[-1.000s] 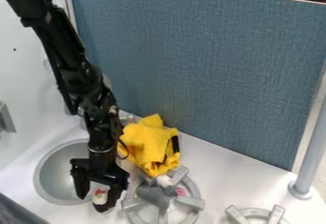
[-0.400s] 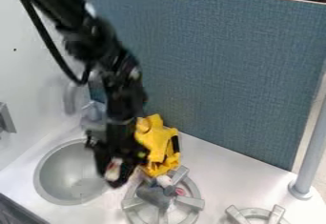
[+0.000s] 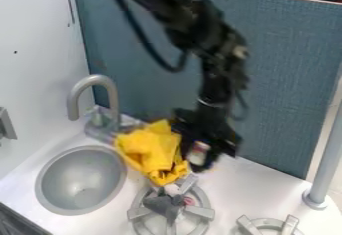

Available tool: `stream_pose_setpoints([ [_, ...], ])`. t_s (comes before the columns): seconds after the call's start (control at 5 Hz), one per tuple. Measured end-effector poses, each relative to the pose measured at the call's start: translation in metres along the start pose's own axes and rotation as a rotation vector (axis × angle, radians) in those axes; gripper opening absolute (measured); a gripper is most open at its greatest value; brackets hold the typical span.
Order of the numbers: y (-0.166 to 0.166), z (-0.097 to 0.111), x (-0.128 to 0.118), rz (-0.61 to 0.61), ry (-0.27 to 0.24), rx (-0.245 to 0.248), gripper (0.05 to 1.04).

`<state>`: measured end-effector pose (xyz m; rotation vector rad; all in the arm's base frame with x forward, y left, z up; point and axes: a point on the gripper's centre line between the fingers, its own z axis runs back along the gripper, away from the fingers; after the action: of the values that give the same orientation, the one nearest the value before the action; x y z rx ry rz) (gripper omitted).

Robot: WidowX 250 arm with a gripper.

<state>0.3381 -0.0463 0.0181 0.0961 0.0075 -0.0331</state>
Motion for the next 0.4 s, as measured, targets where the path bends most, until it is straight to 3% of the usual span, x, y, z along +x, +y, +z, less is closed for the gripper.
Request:
stream_pose_setpoints([
  [0.4,-0.100,-0.029,0.024,-0.232,0.072,0.085,0.575],
])
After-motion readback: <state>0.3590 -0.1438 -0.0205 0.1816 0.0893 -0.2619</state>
